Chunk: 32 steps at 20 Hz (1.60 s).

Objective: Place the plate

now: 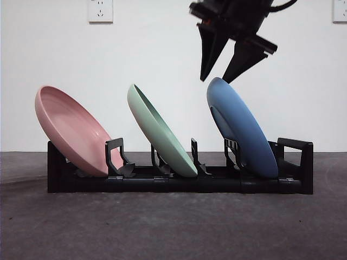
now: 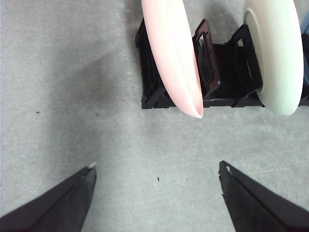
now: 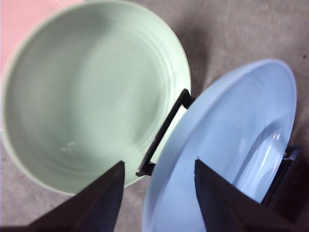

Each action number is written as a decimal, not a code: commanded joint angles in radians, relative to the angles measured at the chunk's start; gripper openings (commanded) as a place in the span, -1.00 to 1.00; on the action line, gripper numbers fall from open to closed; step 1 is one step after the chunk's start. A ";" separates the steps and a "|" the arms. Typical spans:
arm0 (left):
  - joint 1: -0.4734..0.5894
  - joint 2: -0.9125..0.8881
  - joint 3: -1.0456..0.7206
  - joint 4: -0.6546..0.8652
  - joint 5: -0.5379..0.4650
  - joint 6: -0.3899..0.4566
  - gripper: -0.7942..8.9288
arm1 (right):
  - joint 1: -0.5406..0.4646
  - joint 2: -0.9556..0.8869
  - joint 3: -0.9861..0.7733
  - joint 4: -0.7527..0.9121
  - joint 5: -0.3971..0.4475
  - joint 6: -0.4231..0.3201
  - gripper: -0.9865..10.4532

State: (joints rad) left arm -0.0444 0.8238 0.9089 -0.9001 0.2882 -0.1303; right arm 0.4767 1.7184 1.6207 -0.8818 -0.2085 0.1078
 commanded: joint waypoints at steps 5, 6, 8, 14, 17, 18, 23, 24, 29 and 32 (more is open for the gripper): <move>-0.003 0.005 0.020 0.006 0.005 0.010 0.00 | 0.010 0.028 0.025 0.006 -0.004 0.002 -0.81; -0.003 0.005 0.020 0.007 0.005 0.010 0.00 | 0.010 0.027 0.025 0.006 -0.009 0.014 -0.81; -0.003 0.005 0.020 0.006 0.005 0.010 0.00 | 0.010 0.021 0.036 0.000 -0.067 0.024 -0.81; -0.003 0.005 0.020 0.005 0.005 0.010 0.00 | 0.013 -0.019 0.214 -0.149 -0.161 0.001 -0.81; -0.003 0.005 0.020 0.005 0.005 0.010 0.00 | 0.023 -0.067 0.265 -0.214 -0.163 -0.085 -0.81; -0.003 0.005 0.020 0.005 0.005 0.010 0.00 | 0.030 -0.090 0.264 -0.219 -0.153 -0.105 -0.81; -0.003 0.005 0.020 0.007 0.005 0.010 0.00 | 0.119 -0.300 0.120 -0.079 -0.013 -0.132 -0.81; -0.003 0.005 0.020 0.010 0.005 0.010 0.00 | 0.140 -0.372 0.032 -0.023 0.009 -0.143 -0.81; -0.003 0.005 0.020 0.010 0.005 0.010 0.00 | 0.287 -0.665 -0.336 0.148 0.123 -0.182 -0.81; -0.003 0.006 0.020 0.010 0.005 0.010 0.00 | 0.423 -0.776 -0.481 0.145 0.227 -0.198 -0.81</move>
State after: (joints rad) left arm -0.0444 0.8238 0.9089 -0.8967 0.2882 -0.1303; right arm 0.8925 0.9344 1.1221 -0.7532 0.0174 -0.0689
